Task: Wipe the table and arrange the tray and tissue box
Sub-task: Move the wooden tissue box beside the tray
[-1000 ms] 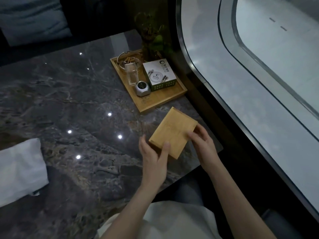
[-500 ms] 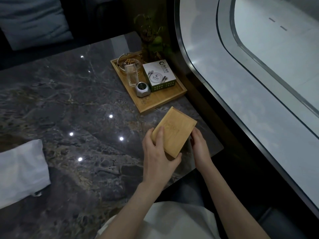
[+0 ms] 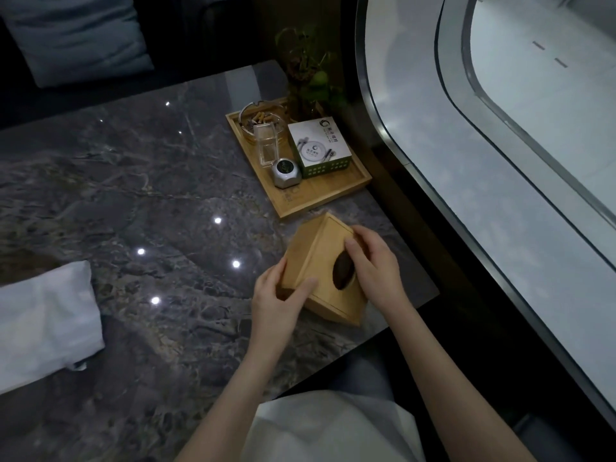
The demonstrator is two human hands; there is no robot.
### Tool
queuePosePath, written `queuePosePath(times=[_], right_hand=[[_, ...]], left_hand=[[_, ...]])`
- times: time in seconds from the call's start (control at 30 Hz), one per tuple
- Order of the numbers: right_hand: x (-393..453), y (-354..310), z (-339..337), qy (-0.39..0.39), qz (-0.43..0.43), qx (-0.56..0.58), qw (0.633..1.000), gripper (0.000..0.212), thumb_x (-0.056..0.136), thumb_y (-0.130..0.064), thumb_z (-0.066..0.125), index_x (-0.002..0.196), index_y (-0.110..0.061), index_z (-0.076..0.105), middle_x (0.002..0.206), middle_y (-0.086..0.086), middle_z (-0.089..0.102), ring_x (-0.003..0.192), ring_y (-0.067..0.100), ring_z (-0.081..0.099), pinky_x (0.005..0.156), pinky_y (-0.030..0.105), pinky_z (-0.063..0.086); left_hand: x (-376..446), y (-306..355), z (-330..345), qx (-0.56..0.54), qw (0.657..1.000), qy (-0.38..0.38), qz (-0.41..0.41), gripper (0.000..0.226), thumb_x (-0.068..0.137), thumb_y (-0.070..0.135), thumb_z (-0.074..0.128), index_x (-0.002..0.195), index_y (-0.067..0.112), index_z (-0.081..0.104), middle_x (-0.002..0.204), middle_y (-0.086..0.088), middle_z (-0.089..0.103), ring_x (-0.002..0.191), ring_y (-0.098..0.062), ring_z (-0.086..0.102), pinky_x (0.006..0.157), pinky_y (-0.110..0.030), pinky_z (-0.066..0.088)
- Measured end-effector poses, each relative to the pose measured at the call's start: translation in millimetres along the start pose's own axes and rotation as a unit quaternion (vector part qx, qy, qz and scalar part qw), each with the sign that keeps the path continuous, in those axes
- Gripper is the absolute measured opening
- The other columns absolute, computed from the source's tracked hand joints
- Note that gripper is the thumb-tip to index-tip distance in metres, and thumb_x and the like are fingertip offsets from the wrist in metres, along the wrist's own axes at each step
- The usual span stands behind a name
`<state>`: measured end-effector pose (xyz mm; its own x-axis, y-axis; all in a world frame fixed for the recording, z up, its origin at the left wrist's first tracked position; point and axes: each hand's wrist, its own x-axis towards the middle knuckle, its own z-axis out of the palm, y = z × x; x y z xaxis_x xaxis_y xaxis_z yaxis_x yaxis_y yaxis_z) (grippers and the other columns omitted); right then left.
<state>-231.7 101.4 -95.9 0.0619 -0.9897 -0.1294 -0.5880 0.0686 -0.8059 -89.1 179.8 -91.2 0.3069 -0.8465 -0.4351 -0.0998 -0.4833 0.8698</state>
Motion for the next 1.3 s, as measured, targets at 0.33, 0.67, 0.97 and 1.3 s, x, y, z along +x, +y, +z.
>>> queuePosePath(times=[0.33,0.67,0.97,1.3], right_hand=[[-0.4,1.6,18.6,0.01,-0.048,-0.094,0.994,0.032,0.093,-0.031,0.048,0.119,-0.014,0.055,0.115,0.004,0.062,0.11,0.019,0.051,0.099,0.036,0.033],[-4.0,2.2,18.6,-0.009,-0.08,-0.15,0.985,0.04,0.095,-0.03,0.043,0.133,-0.015,0.044,0.132,0.006,0.054,0.128,0.022,0.041,0.111,0.038,0.022],[-81.5,30.9,21.3,-0.017,-0.132,-0.22,0.966,0.057,0.096,-0.041,0.019,0.146,-0.018,0.003,0.154,-0.006,0.003,0.142,-0.002,-0.011,0.117,0.024,-0.009],[-87.0,34.9,37.0,0.014,-0.093,-0.28,0.955,0.058,0.096,-0.048,0.004,0.144,-0.016,-0.002,0.153,-0.002,0.006,0.139,-0.003,-0.019,0.115,0.027,-0.008]], left_hand=[[-4.8,-29.7,2.2,-0.079,0.996,-0.012,-0.038,0.082,0.064,0.074,0.052,0.131,0.029,0.045,0.138,-0.002,0.05,0.128,-0.016,0.044,0.108,-0.045,0.036],[-6.9,-34.8,-0.8,0.022,0.999,-0.022,0.023,0.055,0.087,0.048,0.041,0.134,0.02,0.042,0.127,0.001,0.056,0.12,-0.013,0.05,0.1,-0.028,0.041],[-17.4,-47.5,2.2,0.392,0.881,0.044,0.26,0.058,0.094,0.049,0.009,0.144,0.021,-0.004,0.154,-0.002,0.005,0.141,-0.003,-0.013,0.114,-0.031,-0.006],[-4.8,-47.9,19.3,0.363,0.909,0.035,0.2,0.064,0.087,0.058,-0.005,0.139,0.027,-0.022,0.15,0.01,-0.026,0.137,-0.004,-0.028,0.112,-0.039,-0.018]])
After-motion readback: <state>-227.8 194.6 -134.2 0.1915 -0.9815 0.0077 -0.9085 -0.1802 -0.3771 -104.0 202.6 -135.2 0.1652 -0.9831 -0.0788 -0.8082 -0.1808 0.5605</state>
